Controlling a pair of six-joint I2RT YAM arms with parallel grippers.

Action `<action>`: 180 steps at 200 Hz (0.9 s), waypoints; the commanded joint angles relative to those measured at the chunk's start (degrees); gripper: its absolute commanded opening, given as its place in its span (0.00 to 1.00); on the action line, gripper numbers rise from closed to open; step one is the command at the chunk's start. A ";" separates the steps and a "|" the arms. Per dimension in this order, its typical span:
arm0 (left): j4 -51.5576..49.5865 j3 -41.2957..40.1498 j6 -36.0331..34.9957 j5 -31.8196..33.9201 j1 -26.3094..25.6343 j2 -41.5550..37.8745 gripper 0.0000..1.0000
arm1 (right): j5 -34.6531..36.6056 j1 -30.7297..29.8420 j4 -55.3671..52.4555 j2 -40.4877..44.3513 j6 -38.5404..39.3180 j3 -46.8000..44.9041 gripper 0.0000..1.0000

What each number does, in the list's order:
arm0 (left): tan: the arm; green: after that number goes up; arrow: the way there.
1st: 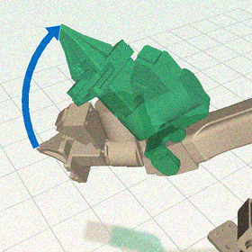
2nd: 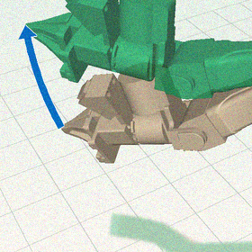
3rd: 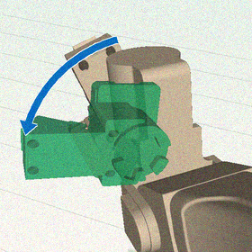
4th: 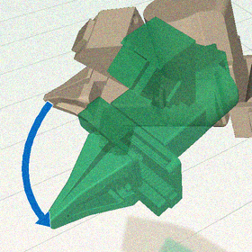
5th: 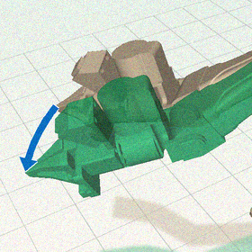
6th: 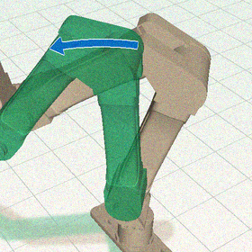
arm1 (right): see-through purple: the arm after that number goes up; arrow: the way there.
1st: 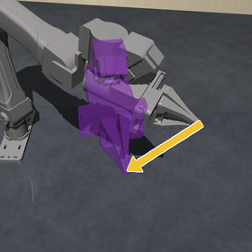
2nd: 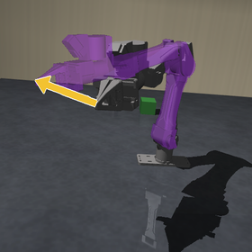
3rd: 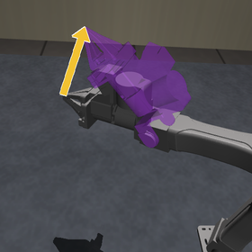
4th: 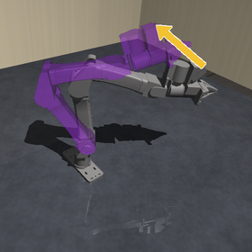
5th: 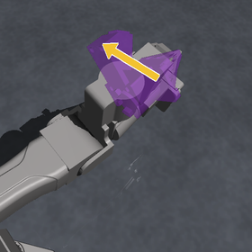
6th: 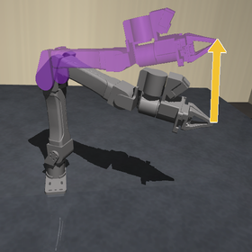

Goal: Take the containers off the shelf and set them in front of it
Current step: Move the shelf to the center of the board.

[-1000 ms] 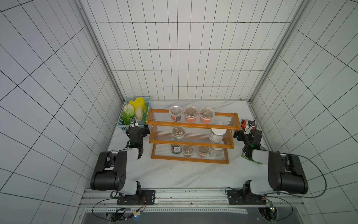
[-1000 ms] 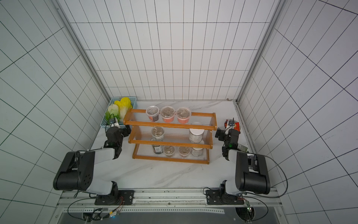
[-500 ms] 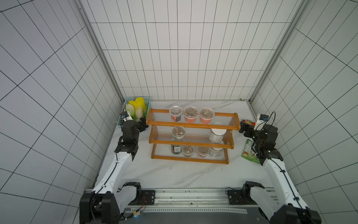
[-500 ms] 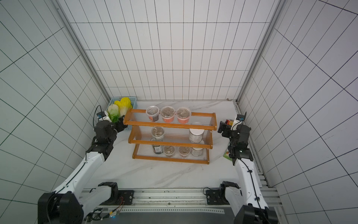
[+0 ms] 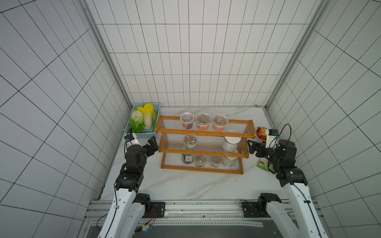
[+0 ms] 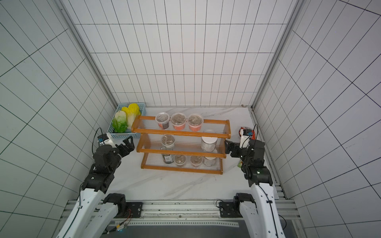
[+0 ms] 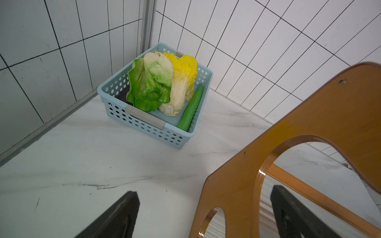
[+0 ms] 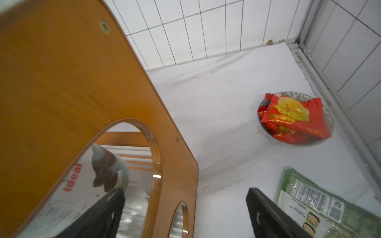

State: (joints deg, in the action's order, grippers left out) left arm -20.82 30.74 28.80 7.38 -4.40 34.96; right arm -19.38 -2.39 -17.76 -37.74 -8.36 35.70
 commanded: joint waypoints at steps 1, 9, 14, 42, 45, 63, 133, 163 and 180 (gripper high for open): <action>-4.59 0.68 0.31 -3.67 -0.58 0.30 0.96 | -7.04 -0.63 10.08 -0.27 0.10 -3.44 0.94; -4.12 0.11 -0.15 -4.44 -0.74 -0.33 0.96 | -8.18 -0.64 12.52 -1.30 0.33 -4.00 0.91; -3.55 -0.43 -0.57 -5.08 -0.73 -0.87 0.96 | -8.70 -0.65 13.54 -1.89 0.59 -4.34 0.90; 0.91 -3.14 -2.01 -9.02 -0.77 -3.21 0.96 | -7.37 -0.61 20.61 -3.12 1.33 -6.58 0.84; 1.67 -3.45 -2.03 -9.75 -0.78 -3.35 0.96 | -7.03 -0.62 21.37 -3.35 1.55 -6.73 0.84; 6.83 -5.38 -1.51 -14.37 -0.78 -2.55 0.96 | -6.99 -0.62 26.56 -5.88 2.05 -7.14 0.80; 15.34 -4.12 -5.23 -22.25 -0.40 7.94 0.95 | -6.66 -0.42 35.40 -11.40 3.56 -8.13 0.51; 20.39 -3.53 -4.36 -25.09 3.50 11.21 0.93 | -5.24 -0.46 35.99 -11.83 4.40 -7.93 0.42; 21.34 -2.68 -4.82 -25.63 4.70 12.14 0.92 | -5.15 -0.49 36.09 -12.39 4.54 -7.68 0.37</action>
State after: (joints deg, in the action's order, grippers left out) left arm -4.62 25.74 25.04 -15.44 -1.45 46.33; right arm -25.98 -2.66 14.02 -49.80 -4.51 28.25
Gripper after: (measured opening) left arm 0.925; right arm 0.396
